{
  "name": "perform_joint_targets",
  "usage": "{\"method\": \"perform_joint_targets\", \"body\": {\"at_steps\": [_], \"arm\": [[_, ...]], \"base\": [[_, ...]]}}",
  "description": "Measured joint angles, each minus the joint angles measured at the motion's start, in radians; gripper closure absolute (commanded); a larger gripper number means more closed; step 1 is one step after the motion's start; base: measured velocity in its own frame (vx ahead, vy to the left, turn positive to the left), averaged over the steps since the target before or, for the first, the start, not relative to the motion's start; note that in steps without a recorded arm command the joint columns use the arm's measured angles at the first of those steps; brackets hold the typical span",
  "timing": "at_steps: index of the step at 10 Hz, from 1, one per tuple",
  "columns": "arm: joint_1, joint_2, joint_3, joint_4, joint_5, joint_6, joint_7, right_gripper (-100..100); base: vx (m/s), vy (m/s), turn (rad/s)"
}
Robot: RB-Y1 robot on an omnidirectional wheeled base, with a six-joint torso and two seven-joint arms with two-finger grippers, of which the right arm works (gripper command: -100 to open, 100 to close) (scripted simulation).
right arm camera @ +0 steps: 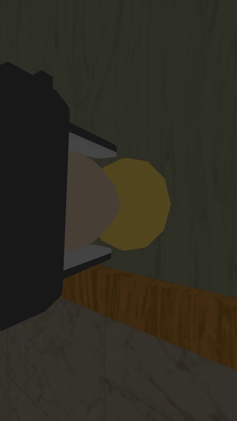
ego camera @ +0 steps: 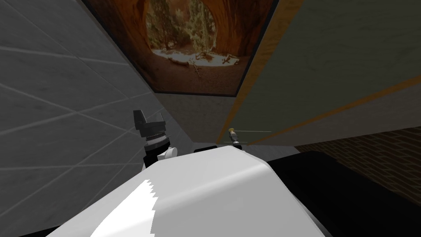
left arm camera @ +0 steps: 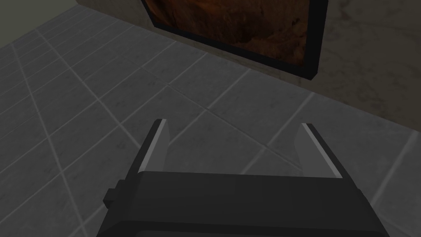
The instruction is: Pull the door open
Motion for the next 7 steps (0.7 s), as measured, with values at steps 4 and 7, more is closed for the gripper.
{"method": "perform_joint_targets", "body": {"at_steps": [4, 7], "arm": [[-0.008, 0.000, 0.007, 0.002, -0.018, 0.003, -0.085, 100], [-0.018, 0.001, 0.014, 0.008, -0.035, 0.006, -0.164, 100]], "base": [[-0.046, -0.009, 0.029], [-0.059, -0.014, 0.042]]}}
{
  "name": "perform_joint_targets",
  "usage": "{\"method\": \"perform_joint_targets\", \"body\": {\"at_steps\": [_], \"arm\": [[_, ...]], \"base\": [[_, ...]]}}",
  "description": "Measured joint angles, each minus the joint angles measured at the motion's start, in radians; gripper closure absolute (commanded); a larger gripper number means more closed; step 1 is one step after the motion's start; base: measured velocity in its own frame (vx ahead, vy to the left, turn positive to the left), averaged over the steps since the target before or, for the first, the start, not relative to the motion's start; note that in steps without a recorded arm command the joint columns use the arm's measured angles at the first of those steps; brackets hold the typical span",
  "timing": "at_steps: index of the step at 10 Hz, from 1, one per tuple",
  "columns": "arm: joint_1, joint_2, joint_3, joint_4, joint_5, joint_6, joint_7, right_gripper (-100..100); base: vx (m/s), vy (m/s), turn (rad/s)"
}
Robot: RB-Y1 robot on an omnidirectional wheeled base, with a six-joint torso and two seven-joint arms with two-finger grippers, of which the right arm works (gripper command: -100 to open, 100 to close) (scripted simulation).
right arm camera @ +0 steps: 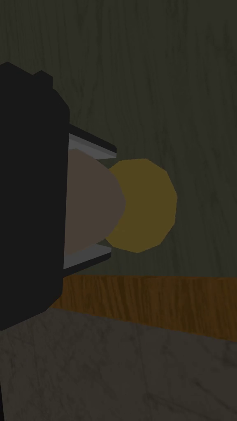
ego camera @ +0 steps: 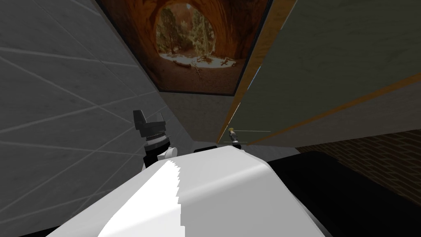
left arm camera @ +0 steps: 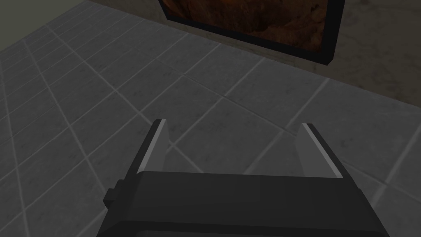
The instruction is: Pull the door open
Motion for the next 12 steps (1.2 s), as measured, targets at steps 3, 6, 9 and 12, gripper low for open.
{"method": "perform_joint_targets", "body": {"at_steps": [3, 6, 9, 12], "arm": [[-0.004, 0.001, 0.006, 0.001, -0.014, 0.003, -0.068, 100], [-0.014, 0.001, 0.011, 0.008, -0.029, 0.006, -0.136, 100], [-0.019, 0.003, 0.018, 0.010, -0.046, 0.007, -0.208, 100], [-0.025, 0.004, 0.026, 0.008, -0.062, 0.016, -0.285, 100]], "base": [[-0.045, -0.007, 0.024], [-0.051, -0.013, 0.033], [-0.044, -0.010, 0.039], [-0.057, -0.017, 0.034]]}}
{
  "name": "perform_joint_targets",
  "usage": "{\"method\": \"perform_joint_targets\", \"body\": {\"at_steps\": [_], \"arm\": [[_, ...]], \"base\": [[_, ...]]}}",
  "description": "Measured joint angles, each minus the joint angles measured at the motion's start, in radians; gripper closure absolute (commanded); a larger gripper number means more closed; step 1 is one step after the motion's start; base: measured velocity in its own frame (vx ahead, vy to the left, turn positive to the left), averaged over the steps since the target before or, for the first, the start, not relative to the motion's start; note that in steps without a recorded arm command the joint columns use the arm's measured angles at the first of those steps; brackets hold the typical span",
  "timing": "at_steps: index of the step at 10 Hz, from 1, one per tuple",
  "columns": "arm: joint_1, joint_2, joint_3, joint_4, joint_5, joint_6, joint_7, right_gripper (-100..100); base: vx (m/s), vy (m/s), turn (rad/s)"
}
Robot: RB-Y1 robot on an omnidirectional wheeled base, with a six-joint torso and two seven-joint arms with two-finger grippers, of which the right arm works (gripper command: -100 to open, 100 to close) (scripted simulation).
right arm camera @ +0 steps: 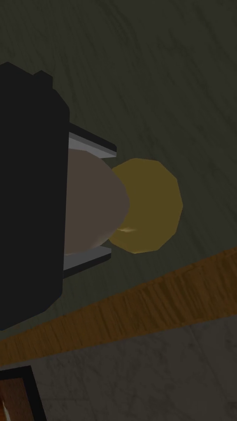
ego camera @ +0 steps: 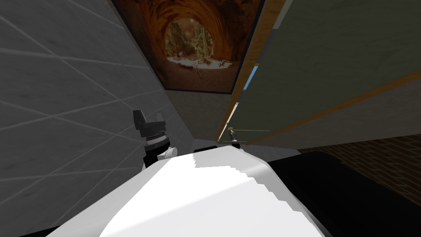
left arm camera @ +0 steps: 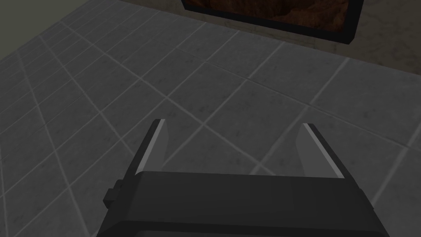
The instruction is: Pull the door open
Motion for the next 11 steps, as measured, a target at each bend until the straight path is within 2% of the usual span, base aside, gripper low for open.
{"method": "perform_joint_targets", "body": {"at_steps": [11], "arm": [[-0.030, 0.004, 0.025, 0.015, -0.063, 0.018, -0.258, 100]], "base": [[-0.051, -0.009, 0.035]]}}
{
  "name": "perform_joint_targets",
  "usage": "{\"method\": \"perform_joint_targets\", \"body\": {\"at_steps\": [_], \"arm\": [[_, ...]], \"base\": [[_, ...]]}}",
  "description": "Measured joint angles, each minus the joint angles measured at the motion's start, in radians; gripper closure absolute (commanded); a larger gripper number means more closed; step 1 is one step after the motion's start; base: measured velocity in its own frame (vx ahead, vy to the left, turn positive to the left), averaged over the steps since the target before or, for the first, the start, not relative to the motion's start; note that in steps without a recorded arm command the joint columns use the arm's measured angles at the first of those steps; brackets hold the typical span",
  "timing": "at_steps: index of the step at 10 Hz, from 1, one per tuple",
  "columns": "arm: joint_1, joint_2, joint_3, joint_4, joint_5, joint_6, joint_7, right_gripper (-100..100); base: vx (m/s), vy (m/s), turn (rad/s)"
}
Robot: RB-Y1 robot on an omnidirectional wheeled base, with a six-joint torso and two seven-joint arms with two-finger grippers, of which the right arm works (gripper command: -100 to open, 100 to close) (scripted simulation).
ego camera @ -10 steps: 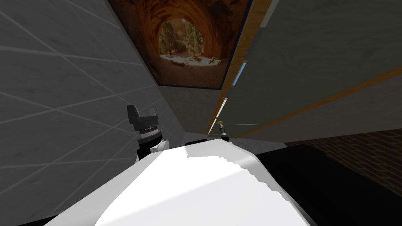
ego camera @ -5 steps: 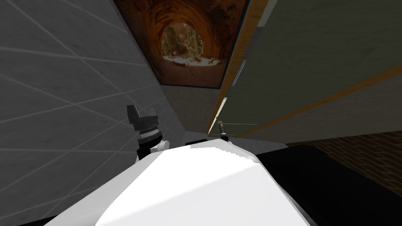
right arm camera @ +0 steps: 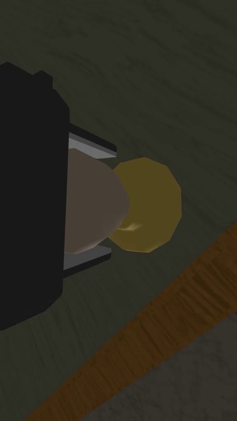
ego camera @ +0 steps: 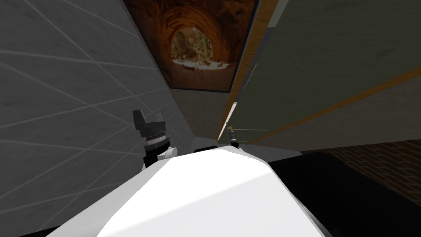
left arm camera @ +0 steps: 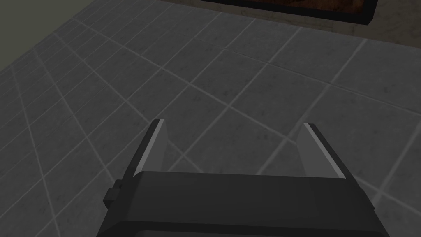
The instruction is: Pull the door open
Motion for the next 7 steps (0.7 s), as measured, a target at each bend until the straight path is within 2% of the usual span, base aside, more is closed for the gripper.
{"method": "perform_joint_targets", "body": {"at_steps": [7], "arm": [[-0.014, 0.006, 0.019, 0.002, -0.042, 0.014, -0.165, 100]], "base": [[-0.057, -0.012, 0.037]]}}
